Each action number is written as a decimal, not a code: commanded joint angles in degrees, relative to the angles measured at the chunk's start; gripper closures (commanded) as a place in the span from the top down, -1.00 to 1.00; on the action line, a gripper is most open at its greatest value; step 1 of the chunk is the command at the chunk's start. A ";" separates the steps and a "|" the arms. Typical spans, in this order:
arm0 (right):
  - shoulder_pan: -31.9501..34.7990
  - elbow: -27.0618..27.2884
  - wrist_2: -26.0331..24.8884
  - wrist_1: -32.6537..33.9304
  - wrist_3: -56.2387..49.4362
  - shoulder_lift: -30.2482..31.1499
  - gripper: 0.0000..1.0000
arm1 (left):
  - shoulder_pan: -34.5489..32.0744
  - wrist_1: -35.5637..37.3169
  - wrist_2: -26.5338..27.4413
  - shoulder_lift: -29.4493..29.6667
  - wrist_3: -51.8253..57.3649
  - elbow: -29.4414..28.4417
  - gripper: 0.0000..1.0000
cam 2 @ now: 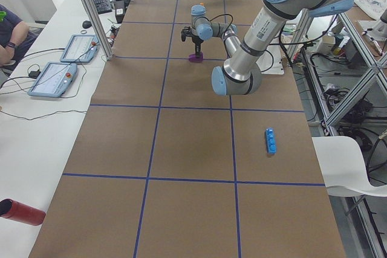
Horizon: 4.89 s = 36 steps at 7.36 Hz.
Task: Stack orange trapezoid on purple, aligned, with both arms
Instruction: 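Carry the purple block with the left gripper to the table center, then set the purple block down and open the left gripper, then withdraw the left gripper while the right gripper grasps the orange trapezoid, then carry the orange trapezoid with the right gripper over the purple block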
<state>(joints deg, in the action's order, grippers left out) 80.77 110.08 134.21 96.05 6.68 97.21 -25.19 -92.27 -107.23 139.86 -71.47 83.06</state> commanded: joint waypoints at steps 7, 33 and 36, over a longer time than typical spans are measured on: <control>-3.23 -0.12 0.35 -8.46 3.04 0.61 1.00 | -2.30 1.56 -1.14 -1.68 2.01 8.21 1.00; -39.17 4.89 -14.59 -10.65 60.70 -23.42 -1.00 | -55.03 11.33 -23.03 -53.63 86.71 29.72 1.00; -49.01 0.08 -23.08 -0.17 64.13 -38.71 -1.00 | -59.44 11.24 -30.41 -56.62 89.31 27.41 1.00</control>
<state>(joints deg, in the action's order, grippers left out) 35.90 112.97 115.29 93.48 68.47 64.38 -83.48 -81.00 -135.50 84.85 17.32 110.56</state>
